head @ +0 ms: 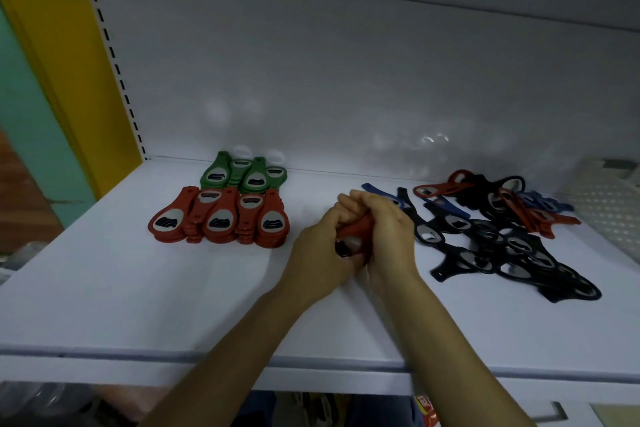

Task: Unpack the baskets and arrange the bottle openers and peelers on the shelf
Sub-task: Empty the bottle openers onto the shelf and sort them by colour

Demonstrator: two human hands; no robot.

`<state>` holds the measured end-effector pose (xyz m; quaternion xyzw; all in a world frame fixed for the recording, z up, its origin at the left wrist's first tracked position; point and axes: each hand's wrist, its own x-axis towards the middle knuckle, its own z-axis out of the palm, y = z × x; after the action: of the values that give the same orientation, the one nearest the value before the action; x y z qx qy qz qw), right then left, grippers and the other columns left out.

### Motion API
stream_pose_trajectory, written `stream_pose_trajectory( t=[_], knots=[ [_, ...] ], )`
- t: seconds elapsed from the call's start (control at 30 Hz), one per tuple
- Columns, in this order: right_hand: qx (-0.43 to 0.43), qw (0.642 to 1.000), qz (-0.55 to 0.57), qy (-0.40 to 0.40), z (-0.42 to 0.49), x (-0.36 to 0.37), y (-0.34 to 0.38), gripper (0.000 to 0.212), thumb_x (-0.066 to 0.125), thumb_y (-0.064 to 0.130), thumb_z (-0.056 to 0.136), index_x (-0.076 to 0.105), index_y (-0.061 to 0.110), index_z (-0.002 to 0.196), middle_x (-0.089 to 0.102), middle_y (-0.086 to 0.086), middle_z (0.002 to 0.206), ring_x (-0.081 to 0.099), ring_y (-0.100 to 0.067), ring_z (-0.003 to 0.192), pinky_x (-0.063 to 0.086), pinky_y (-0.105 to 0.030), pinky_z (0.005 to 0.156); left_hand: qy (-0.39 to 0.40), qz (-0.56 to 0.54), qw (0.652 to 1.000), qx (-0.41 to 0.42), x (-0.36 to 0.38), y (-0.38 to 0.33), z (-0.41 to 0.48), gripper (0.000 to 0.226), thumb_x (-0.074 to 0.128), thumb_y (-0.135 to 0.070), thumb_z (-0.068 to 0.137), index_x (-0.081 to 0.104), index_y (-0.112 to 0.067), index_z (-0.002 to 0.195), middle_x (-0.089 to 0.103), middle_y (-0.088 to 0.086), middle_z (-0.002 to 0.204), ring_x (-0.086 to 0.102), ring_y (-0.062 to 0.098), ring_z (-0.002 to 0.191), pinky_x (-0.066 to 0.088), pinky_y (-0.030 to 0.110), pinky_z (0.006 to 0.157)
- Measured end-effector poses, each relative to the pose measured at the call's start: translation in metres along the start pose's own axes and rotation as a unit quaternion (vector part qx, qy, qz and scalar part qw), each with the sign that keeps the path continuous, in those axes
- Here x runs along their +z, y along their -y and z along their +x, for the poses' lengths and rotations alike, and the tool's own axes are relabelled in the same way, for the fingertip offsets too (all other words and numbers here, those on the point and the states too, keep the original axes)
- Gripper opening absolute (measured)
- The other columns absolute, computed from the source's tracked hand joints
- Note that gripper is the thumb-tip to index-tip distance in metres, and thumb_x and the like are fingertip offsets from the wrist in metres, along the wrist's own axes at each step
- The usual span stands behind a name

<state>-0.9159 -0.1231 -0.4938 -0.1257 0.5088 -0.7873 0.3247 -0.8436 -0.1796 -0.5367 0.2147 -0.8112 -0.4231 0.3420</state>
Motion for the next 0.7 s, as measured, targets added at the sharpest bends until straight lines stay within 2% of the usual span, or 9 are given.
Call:
stream_pose_trajectory(
  t=[0.13,0.2,0.27,0.37,0.43,0.5,0.6,0.67,0.7],
  knots=[
    [0.082,0.986,0.145,0.017,-0.004,-0.007,0.013,0.012,0.060,0.010,0.086,0.069,0.003,0.091,0.074,-0.014,0.093,0.073,-0.022,0.080,0.060,-0.031,0.067,0.021,-0.079,0.996,0.019,-0.003,-0.009,-0.001,0.052,0.076,-0.010,0.069,0.049,-0.039,0.102,0.063,-0.020,0.101,0.060,-0.007,0.094,0.045,0.007,0.078],
    [0.105,0.973,0.199,0.042,-0.007,-0.010,0.017,0.014,0.056,0.012,0.089,0.067,0.005,0.085,0.071,-0.013,0.109,0.070,-0.025,0.097,0.055,-0.036,0.088,0.040,-0.134,0.990,0.019,-0.003,-0.012,-0.003,0.050,0.069,-0.011,0.070,0.048,-0.036,0.108,0.063,-0.017,0.102,0.061,-0.003,0.092,0.048,0.012,0.075],
    [0.115,0.956,0.267,0.051,-0.006,-0.011,0.019,0.018,0.049,0.015,0.094,0.063,0.005,0.093,0.065,-0.014,0.120,0.064,-0.028,0.111,0.046,-0.040,0.102,0.018,-0.177,0.984,0.009,0.001,-0.019,-0.005,0.043,0.067,-0.028,0.071,0.048,-0.037,0.108,0.062,-0.024,0.094,0.060,-0.003,0.084,0.048,0.017,0.069],
    [0.115,0.941,0.312,0.058,-0.005,-0.008,0.015,0.024,0.043,0.020,0.097,0.063,0.008,0.105,0.072,-0.012,0.105,0.067,-0.022,0.101,0.049,-0.039,0.095,-0.102,-0.176,0.979,-0.015,0.014,-0.032,-0.007,0.041,0.067,-0.054,0.066,0.048,-0.039,0.099,0.061,-0.031,0.090,0.061,-0.007,0.082,0.047,0.009,0.066],
    [0.124,0.941,0.306,0.071,-0.008,-0.006,0.006,0.024,0.045,0.023,0.097,0.064,0.011,0.106,0.073,-0.010,0.104,0.069,-0.020,0.098,0.052,-0.037,0.086,-0.179,-0.154,0.972,-0.008,0.017,-0.034,-0.005,0.031,0.072,-0.044,0.069,0.050,-0.036,0.089,0.062,-0.031,0.084,0.062,-0.006,0.078,0.045,0.006,0.063],
    [0.138,0.950,0.269,0.073,-0.012,-0.009,-0.002,0.023,0.049,0.027,0.094,0.064,0.013,0.106,0.073,-0.009,0.106,0.069,-0.022,0.099,0.051,-0.039,0.093,-0.195,-0.116,0.974,0.012,0.012,-0.028,-0.004,0.029,0.076,-0.031,0.074,0.050,-0.034,0.085,0.063,-0.027,0.079,0.061,-0.007,0.076,0.045,0.006,0.061],
    [0.122,0.984,0.121,0.047,-0.014,-0.018,-0.009,0.024,0.060,0.027,0.086,0.070,0.015,0.105,0.072,-0.009,0.107,0.066,-0.024,0.104,0.051,-0.038,0.096,-0.111,-0.042,0.992,0.028,-0.009,-0.025,0.002,0.026,0.076,-0.036,0.075,0.052,-0.034,0.084,0.062,-0.019,0.076,0.060,-0.006,0.076,0.046,0.008,0.062],
    [-0.012,0.998,-0.036,0.043,-0.011,-0.028,-0.005,0.017,0.060,0.022,0.089,0.072,0.027,0.100,0.073,0.007,0.099,0.067,-0.009,0.094,0.056,-0.023,0.076,-0.039,0.011,0.999,0.036,-0.029,-0.029,0.014,0.024,0.074,-0.046,0.074,0.055,-0.033,0.082,0.062,-0.016,0.076,0.058,-0.006,0.072,0.044,0.009,0.062],
    [-0.087,0.987,-0.115,0.063,-0.011,-0.031,0.000,0.018,0.060,0.021,0.091,0.071,0.034,0.097,0.072,0.015,0.093,0.067,-0.002,0.089,0.054,-0.017,0.069,0.003,0.034,0.999,0.036,-0.041,-0.033,0.023,0.026,0.073,-0.051,0.073,0.056,-0.033,0.082,0.062,-0.015,0.076,0.057,-0.006,0.070,0.044,0.009,0.061]
  ],
)
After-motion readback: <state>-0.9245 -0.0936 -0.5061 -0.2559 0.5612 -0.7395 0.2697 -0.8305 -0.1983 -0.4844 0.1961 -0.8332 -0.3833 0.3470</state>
